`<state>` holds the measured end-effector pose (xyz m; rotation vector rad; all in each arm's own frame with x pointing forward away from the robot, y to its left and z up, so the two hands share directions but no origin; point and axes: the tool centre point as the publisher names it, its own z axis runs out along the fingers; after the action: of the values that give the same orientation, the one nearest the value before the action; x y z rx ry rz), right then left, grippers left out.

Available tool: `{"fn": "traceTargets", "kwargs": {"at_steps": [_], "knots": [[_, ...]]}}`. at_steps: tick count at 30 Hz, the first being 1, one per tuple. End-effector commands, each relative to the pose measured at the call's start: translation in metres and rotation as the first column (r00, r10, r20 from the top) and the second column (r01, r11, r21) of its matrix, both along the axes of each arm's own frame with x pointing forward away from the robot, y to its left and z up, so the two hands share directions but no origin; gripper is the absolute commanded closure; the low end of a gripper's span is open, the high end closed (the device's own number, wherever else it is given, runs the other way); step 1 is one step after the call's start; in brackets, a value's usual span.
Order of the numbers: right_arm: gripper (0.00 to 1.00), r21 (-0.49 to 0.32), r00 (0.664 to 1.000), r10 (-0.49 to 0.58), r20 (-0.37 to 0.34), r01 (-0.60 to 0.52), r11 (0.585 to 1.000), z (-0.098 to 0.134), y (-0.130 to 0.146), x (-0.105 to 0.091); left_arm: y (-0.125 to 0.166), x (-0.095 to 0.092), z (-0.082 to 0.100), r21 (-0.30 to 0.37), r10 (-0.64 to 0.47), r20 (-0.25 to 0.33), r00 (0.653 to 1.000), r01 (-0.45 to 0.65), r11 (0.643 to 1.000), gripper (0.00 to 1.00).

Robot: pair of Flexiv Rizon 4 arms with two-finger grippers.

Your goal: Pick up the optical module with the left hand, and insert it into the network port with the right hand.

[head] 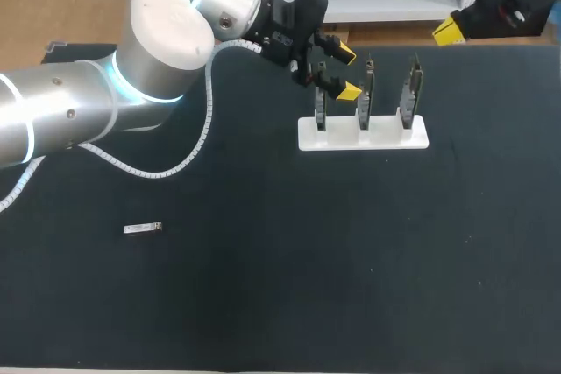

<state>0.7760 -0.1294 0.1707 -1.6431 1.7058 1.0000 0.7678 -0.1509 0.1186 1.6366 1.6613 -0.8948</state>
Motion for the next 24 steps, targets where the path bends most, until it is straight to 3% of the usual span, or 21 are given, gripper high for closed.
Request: {"fn": "traceTargets", "kwargs": {"at_steps": [1,24], "knots": [[1.0,0.005,1.0,-0.017,-0.003,0.018,1.0,-0.007,-0.005,-0.009,-0.001,0.001,0.0,0.004,0.0,-0.002,1.0,0.0,1.0,0.0],[1.0,0.023,0.999,-0.031,-0.02,0.031,0.999,-0.018,-0.008,-0.01,-0.001,0.001,0.0,0.004,0.0,-0.002,1.0,0.0,1.0,0.0]]}}
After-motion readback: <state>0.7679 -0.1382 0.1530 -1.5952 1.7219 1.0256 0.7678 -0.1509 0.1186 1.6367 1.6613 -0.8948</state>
